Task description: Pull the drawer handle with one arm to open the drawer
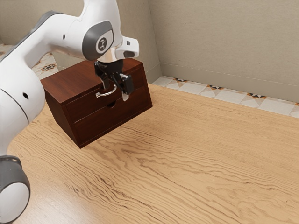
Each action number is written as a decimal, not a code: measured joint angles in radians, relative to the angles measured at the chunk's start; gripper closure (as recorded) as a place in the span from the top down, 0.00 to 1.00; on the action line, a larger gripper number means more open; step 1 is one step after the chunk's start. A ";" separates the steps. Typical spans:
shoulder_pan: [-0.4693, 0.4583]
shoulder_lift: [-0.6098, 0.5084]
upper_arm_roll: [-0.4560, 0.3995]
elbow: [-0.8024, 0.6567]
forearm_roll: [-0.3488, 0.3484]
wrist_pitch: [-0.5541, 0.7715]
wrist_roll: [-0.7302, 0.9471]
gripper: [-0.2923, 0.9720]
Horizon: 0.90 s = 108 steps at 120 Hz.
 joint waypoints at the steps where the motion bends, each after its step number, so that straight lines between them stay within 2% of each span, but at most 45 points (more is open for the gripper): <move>1: 0.001 0.001 0.000 0.002 0.000 0.001 0.001 0.77; 35: 0.014 0.031 0.029 0.013 0.001 0.038 0.030 0.76; 66: 0.014 0.045 0.034 0.022 -0.003 0.075 0.050 0.71; 108: 0.014 0.060 0.058 0.046 0.000 0.097 0.072 0.50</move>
